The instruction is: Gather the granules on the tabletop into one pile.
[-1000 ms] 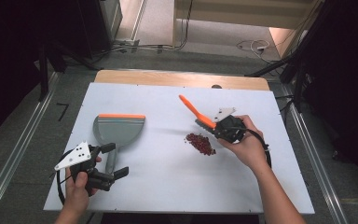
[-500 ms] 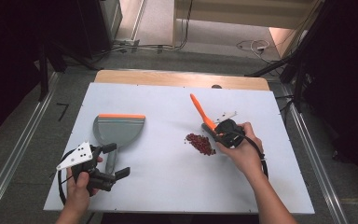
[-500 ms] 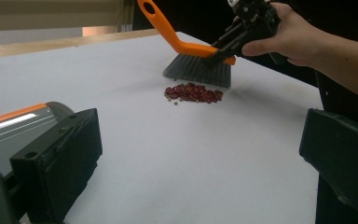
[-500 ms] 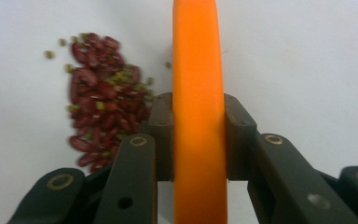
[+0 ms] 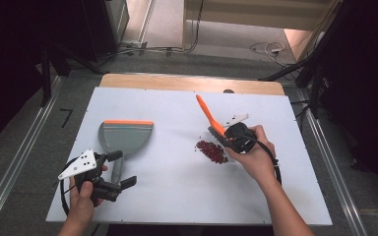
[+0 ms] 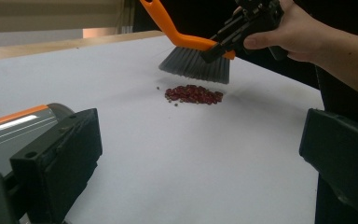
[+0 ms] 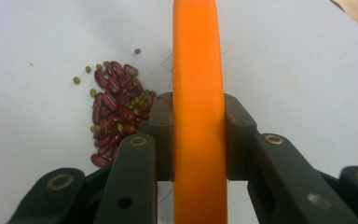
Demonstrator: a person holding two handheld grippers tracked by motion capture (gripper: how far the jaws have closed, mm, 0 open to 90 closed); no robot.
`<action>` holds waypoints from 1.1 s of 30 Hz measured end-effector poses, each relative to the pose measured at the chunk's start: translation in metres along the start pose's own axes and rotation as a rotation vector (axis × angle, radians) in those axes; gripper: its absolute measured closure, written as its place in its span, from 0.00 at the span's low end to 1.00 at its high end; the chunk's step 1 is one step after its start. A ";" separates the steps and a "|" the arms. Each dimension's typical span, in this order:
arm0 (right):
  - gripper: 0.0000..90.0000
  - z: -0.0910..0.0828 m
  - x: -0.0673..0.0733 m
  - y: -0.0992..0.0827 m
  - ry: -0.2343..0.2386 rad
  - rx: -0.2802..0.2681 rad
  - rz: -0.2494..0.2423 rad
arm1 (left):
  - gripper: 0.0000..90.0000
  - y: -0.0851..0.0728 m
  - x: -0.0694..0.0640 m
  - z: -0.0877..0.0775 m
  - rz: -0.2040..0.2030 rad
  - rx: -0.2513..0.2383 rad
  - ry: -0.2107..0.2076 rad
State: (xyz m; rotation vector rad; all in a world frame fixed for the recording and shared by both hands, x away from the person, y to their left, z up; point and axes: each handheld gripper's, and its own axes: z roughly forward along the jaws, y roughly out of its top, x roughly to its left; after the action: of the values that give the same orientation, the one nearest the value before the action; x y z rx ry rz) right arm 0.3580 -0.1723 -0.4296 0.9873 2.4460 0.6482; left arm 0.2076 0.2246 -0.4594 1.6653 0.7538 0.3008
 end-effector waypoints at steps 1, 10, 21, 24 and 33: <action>0.76 0.000 0.001 0.001 0.009 -0.004 -0.002 | 0.00 0.000 0.000 0.000 -0.001 0.000 -0.001; 0.76 0.017 -0.001 0.009 -0.042 -0.016 -0.148 | 0.00 0.000 0.001 -0.001 0.000 0.001 0.000; 0.76 0.030 0.010 0.015 0.049 -0.045 -0.419 | 0.00 0.000 0.001 -0.001 -0.001 -0.003 0.001; 0.76 0.025 0.011 0.011 0.069 -0.033 -0.460 | 0.00 -0.001 0.001 -0.001 -0.004 -0.002 0.001; 0.76 0.004 -0.001 0.003 0.100 -0.073 -0.371 | 0.00 0.000 0.000 0.000 -0.001 0.000 -0.001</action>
State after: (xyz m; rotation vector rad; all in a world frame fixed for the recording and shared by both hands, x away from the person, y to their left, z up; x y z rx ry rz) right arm 0.3626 -0.1702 -0.4311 0.4624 2.5756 0.6629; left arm 0.2077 0.2244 -0.4598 1.6654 0.7541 0.2995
